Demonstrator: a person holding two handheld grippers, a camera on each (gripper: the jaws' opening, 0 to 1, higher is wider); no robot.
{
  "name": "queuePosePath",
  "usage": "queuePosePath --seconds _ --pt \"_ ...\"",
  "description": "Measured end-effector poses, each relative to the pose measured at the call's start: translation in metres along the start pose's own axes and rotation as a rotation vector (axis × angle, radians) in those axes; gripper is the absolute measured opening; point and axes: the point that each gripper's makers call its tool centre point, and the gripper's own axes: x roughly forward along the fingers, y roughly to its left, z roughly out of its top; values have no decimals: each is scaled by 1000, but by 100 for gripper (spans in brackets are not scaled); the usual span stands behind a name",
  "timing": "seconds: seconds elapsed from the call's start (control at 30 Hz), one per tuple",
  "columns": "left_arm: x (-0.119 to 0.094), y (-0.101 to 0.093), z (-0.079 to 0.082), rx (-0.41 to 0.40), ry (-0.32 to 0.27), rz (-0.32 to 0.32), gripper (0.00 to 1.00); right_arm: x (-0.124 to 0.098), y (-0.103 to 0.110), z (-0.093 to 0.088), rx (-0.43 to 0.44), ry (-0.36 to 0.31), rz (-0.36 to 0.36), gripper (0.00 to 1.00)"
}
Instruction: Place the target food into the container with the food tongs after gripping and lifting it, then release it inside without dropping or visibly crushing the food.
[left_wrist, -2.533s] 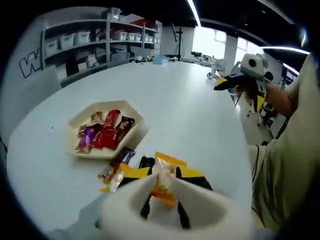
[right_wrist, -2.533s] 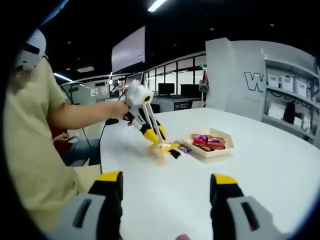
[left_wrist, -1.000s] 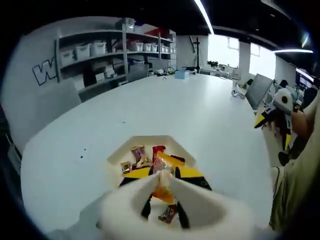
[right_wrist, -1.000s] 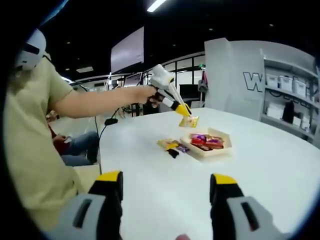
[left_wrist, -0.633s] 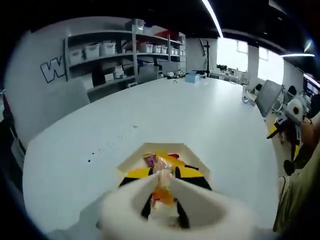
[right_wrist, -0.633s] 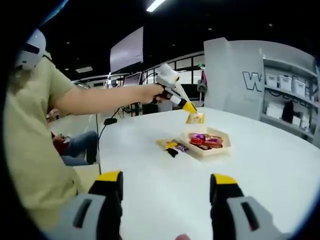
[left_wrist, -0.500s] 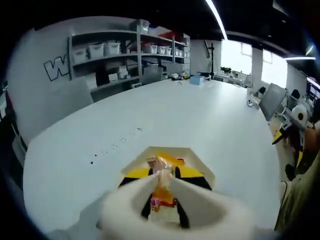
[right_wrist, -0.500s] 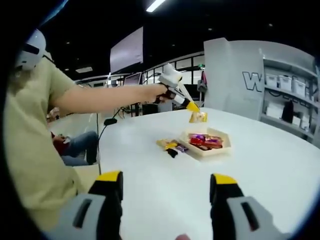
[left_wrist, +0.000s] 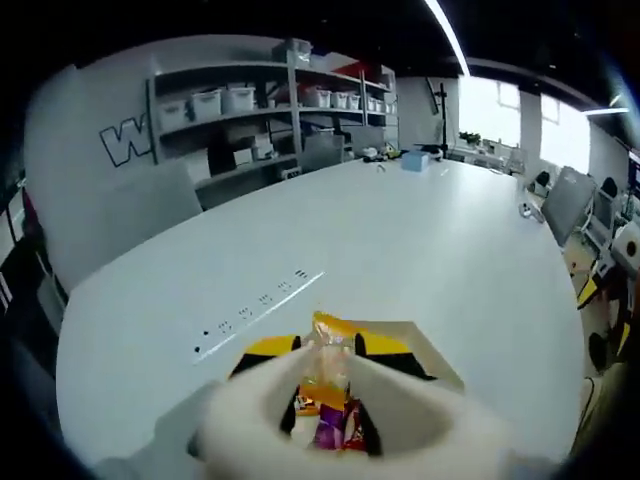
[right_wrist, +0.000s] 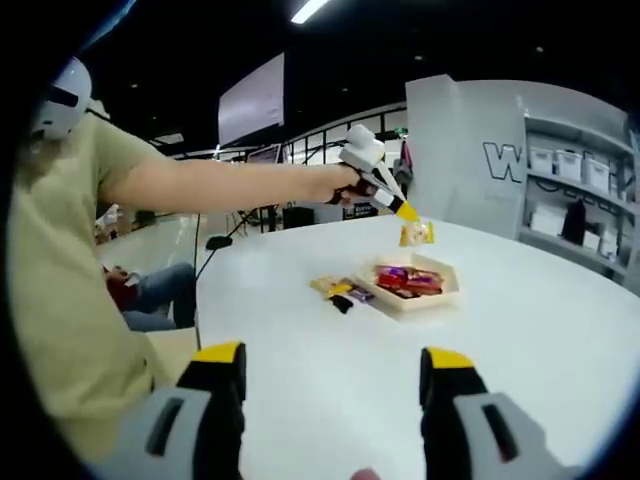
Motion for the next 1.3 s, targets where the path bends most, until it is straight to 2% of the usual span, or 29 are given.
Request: queuePosePath --seconds 0.1,0.27,0.77,1.3 --pt "2 2 -5 10 13 23 24 -1 0 -1 0 2 -3 69" --pt "-4 2 -11 -11 20 17 23 -2 -1 -3 5 3 -5 69" --pt "-25 -1 -7 -1 13 -8 23 2 3 1 -4 0 8 69" --pt "-39 -16 -12 28 30 -38 23 2 7 1 -8 -2 11 69"
